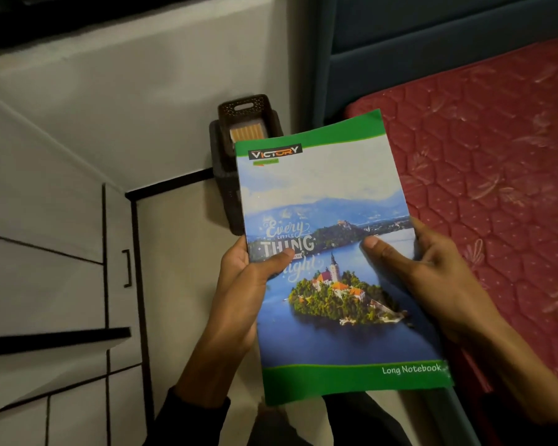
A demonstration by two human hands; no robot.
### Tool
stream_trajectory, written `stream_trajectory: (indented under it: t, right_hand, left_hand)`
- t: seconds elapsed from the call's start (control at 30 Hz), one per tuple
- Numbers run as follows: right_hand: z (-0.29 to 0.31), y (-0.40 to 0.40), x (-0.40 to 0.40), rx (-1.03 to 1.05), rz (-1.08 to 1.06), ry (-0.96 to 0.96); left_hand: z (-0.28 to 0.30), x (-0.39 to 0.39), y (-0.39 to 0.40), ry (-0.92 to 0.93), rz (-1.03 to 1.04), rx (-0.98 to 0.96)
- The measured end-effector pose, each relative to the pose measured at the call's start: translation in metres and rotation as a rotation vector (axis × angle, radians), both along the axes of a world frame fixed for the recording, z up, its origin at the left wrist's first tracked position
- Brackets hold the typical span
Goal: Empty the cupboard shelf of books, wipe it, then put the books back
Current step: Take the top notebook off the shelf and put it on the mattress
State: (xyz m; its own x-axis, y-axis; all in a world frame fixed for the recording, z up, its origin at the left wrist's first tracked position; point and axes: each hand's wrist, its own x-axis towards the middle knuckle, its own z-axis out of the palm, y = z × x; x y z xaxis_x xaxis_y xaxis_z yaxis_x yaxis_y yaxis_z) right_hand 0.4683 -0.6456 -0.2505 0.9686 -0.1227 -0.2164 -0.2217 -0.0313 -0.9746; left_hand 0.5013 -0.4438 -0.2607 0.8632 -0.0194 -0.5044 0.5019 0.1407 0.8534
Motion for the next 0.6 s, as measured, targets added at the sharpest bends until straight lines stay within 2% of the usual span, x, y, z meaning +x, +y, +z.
stream_trajectory:
  t: [0.4, 0.6]
  right_hand:
    - [-0.059, -0.089, 0.097, -0.056, -0.177, 0.167]
    - [-0.100, -0.117, 0.152, -0.006, -0.296, 0.234]
  left_hand:
    - [-0.073, 0.123, -0.095, 0.057, -0.090, -0.040]
    - [-0.125, 0.193, -0.128, 0.091, -0.197, -0.053]
